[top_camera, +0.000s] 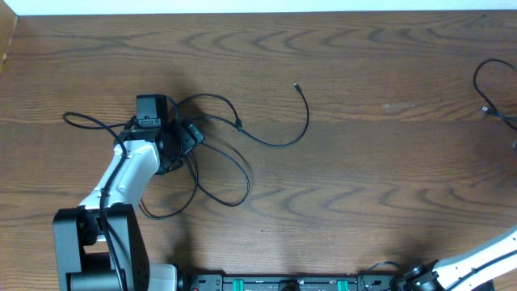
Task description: Untangle cables
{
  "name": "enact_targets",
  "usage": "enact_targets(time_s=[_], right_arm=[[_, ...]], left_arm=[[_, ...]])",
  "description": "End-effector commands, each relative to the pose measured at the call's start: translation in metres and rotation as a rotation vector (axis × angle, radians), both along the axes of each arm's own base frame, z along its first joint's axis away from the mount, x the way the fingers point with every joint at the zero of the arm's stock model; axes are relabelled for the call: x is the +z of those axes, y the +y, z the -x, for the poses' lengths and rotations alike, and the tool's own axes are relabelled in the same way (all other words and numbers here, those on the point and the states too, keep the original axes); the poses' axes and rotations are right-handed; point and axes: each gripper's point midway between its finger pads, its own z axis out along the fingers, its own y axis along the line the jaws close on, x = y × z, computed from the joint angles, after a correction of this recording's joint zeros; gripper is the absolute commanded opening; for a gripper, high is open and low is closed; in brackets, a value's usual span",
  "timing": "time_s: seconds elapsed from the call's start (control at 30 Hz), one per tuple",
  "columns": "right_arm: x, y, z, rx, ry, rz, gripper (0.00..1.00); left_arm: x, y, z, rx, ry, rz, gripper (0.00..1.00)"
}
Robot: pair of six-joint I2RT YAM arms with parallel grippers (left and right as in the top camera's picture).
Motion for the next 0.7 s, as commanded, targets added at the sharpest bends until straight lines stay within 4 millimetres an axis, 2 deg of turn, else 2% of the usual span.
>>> enact_targets(time_s=[0.0,0.07,0.23,0.47,0.67], right_arm=[[0.04,-0.004,-0.018,-0.038,-0.142,0.005,0.01],[0.069,0.002,-0.034,-0.019,-0.26,-0.014,0.01],[0.104,0.024,-0.061,-0.026,-0.463,-0.145,0.01],[0.124,0.065,-0.096,-0.008,-0.619,-0.353,0.02],[0.121,0.096,-0.128,0.0,-0.595,-0.37,0.02]], left_arm=[[-0.001,0.003,0.0,0.009,0.006,-0.012,0.96],[-0.002,0.003,0.001,0.009,0.007,-0.012,0.96],[-0.001,0.003,0.001,0.009,0.006,-0.012,0.96],[-0.002,0.003,0.001,0.009,0.007,-0.012,0.96],[-0.002,0.003,0.001,0.009,0.007,-0.012,0.96]])
